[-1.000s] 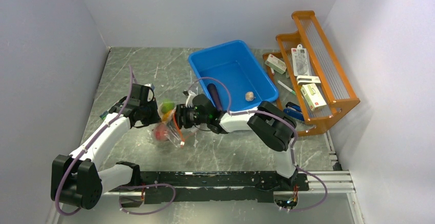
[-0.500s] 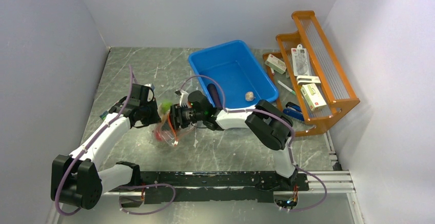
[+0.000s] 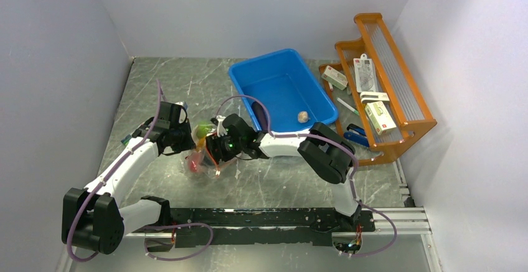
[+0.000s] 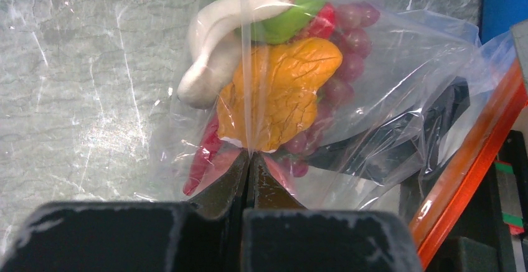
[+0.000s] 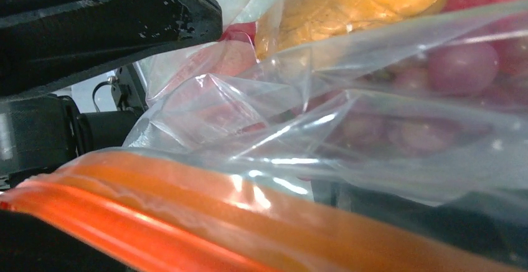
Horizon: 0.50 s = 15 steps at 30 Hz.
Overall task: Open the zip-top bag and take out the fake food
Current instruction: Pick up the fake fruit from the zipper food storage bag.
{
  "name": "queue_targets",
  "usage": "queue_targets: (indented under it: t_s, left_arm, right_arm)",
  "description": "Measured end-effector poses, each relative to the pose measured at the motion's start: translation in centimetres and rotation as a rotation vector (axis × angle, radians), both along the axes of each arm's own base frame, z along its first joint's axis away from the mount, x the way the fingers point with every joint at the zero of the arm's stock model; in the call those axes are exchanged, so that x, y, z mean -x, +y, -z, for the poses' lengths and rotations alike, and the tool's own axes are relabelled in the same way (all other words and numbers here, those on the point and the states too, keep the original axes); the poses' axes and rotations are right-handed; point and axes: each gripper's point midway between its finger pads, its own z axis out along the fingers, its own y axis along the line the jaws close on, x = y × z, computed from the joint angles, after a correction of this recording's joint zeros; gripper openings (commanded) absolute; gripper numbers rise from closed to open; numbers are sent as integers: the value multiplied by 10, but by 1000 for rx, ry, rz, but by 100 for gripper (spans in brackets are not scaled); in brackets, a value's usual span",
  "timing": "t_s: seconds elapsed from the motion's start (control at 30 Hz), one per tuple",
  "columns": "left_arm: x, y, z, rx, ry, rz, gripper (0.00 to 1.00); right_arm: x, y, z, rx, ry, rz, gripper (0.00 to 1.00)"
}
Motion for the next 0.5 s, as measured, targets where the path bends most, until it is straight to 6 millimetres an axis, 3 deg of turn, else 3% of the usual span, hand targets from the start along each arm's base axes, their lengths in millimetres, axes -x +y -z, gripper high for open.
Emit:
queue_targets:
  t_s: [0.3, 0.5]
  left_arm:
    - [0, 0, 0, 0, 0, 0, 7]
    - [0, 0, 0, 0, 0, 0, 7]
  right_arm:
    - [-5, 1, -11, 27, -42, 14, 62]
    - [-26, -7, -7, 104, -72, 170, 61]
